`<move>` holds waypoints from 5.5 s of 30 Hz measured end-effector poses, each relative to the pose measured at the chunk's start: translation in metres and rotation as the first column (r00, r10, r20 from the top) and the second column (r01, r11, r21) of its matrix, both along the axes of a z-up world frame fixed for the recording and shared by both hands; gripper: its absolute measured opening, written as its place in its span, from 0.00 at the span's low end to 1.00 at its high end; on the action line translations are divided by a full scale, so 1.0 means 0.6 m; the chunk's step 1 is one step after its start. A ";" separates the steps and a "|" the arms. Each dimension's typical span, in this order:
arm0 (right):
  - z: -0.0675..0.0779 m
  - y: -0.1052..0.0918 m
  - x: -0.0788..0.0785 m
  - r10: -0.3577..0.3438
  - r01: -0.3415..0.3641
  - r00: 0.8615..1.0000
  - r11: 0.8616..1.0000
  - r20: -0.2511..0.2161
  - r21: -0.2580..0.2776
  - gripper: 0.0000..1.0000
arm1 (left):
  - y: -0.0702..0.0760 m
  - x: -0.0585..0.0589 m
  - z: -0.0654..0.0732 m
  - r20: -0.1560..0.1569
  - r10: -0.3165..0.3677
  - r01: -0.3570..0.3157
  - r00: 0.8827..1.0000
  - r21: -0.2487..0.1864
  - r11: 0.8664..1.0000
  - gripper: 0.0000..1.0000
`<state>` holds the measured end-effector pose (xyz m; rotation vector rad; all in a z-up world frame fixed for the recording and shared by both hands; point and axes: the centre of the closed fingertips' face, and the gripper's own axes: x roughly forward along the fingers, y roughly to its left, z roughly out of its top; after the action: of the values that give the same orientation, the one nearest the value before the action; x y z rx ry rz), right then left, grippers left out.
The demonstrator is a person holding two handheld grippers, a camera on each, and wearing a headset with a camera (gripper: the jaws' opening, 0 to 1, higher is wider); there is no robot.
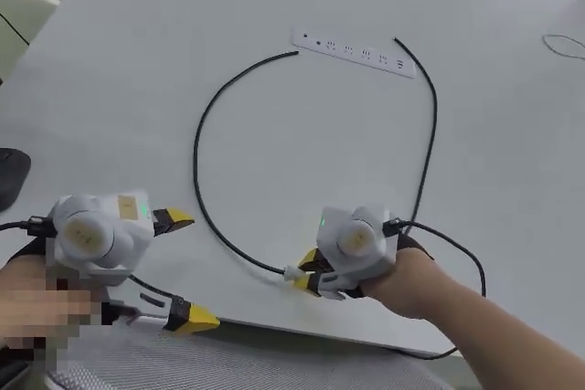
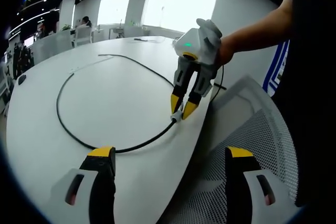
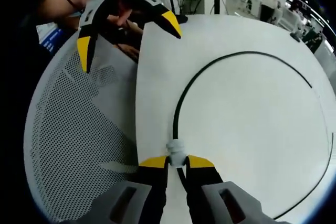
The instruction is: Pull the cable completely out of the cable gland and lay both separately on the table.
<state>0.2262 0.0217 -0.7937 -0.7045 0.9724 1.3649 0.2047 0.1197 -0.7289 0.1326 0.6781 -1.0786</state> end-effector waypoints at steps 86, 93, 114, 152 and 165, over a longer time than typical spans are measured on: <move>0.235 0.043 0.001 0.225 -0.247 0.956 0.964 0.188 0.099 0.08 | -0.132 0.046 0.147 0.072 -0.124 0.140 0.990 -0.290 0.947 0.16; 0.235 0.039 -0.002 0.224 -0.252 0.954 0.960 0.201 0.126 0.08 | -0.137 0.043 0.146 0.054 -0.129 0.140 0.990 -0.278 0.950 0.15; 0.272 0.016 0.004 0.023 0.060 0.980 0.911 -0.195 0.409 0.14 | -0.151 0.041 0.158 0.097 -0.157 0.175 0.983 -0.219 0.960 0.15; 0.278 0.009 -0.017 0.052 0.304 0.788 0.834 -0.613 0.461 0.08 | -0.172 0.034 0.173 0.177 -0.193 0.218 0.965 -0.132 0.967 0.14; 0.269 0.016 -0.012 0.121 -0.063 0.990 0.846 -0.076 0.529 0.07 | -0.162 0.035 0.167 0.029 -0.135 0.138 0.990 -0.238 0.962 0.14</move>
<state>0.2191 0.0311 -0.6321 -0.2623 0.5995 1.6752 0.2255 0.0228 -0.6289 -0.0225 0.5281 -1.2826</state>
